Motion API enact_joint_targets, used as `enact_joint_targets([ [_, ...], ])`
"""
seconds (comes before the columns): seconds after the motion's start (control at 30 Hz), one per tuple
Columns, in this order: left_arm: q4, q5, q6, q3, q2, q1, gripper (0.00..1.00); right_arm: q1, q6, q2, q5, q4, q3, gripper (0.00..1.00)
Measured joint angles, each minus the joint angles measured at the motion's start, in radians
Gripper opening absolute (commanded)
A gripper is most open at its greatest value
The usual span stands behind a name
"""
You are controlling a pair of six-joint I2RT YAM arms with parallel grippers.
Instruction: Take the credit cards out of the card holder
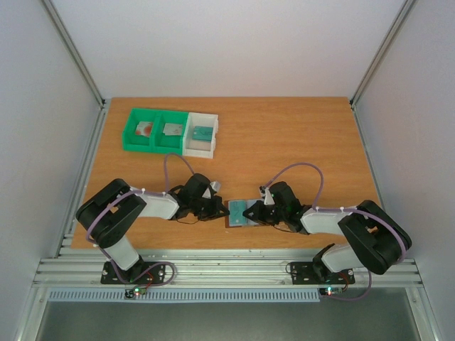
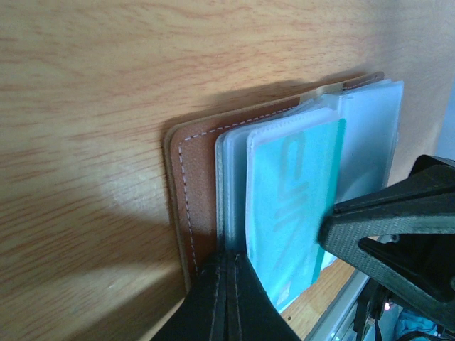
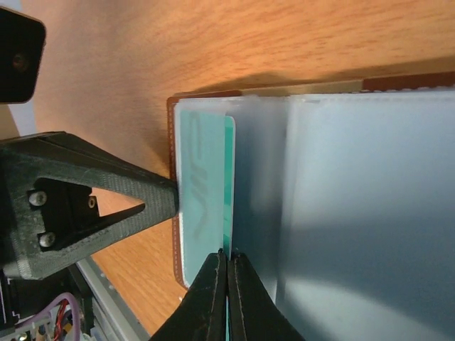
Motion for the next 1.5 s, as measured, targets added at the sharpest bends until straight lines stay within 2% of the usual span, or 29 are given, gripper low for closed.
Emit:
enact_joint_targets([
  [0.27,-0.037,-0.013,0.043,0.024,0.005,0.000,0.00,-0.028,-0.016,-0.067,-0.007,-0.038,-0.016,0.01],
  [0.6,-0.013,-0.002,0.050,0.026,0.018,-0.001,0.00,-0.061,-0.023,-0.072,-0.040,-0.045,-0.023,0.01],
  [0.73,-0.011,-0.002,0.050,0.026,0.020,-0.001,0.00,-0.083,-0.013,-0.060,-0.076,-0.007,-0.039,0.05],
  [0.83,-0.009,0.005,0.050,0.029,0.024,-0.001,0.01,-0.093,0.004,-0.038,-0.098,0.019,-0.047,0.01],
  [1.17,-0.013,0.008,0.053,0.039,0.032,-0.001,0.00,-0.102,0.039,0.006,-0.150,0.109,-0.056,0.01],
  [1.33,-0.013,0.008,0.057,0.040,0.032,-0.001,0.00,-0.125,0.040,0.000,-0.153,0.088,-0.057,0.01],
  [1.5,-0.028,0.010,0.065,0.049,0.035,-0.001,0.01,-0.150,0.020,-0.073,-0.141,0.014,-0.071,0.01],
])
